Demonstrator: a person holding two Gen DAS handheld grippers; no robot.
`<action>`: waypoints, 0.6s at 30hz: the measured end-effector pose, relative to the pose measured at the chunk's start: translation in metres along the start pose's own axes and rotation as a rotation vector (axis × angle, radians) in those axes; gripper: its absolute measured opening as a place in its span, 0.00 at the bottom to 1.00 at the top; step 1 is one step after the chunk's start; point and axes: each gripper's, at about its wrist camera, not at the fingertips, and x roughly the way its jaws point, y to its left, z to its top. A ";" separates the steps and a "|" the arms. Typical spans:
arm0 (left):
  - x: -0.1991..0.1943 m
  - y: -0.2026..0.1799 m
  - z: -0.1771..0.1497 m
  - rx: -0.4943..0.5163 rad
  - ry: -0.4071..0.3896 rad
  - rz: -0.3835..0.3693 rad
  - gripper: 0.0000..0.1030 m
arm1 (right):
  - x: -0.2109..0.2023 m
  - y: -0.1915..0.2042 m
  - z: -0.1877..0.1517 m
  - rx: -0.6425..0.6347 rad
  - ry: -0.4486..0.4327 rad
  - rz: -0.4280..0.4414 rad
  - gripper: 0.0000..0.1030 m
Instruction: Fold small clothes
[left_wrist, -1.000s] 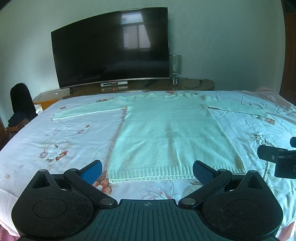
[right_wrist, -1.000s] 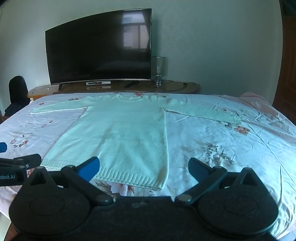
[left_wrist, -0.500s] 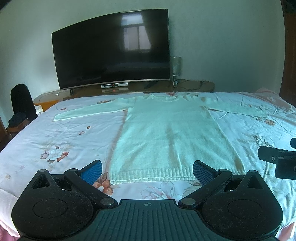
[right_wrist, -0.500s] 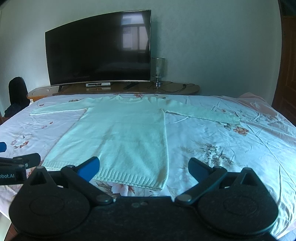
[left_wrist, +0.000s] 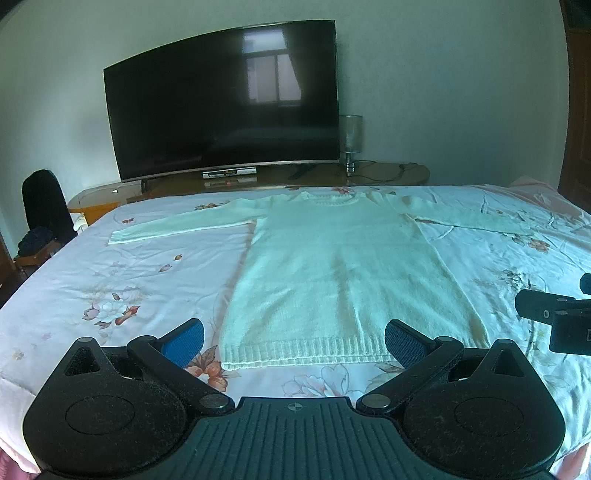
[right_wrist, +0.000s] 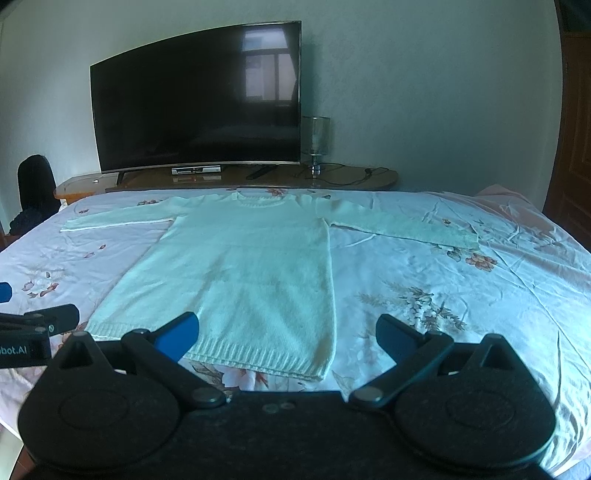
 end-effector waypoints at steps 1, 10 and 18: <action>0.000 0.000 0.000 -0.001 -0.001 0.000 1.00 | 0.000 0.000 0.001 0.000 0.000 0.000 0.99; 0.001 0.001 0.001 -0.005 -0.002 0.004 1.00 | 0.002 0.000 0.003 -0.002 -0.001 0.002 0.99; 0.000 0.000 0.002 -0.003 -0.007 0.007 1.00 | 0.002 -0.001 0.003 -0.004 -0.002 0.003 0.99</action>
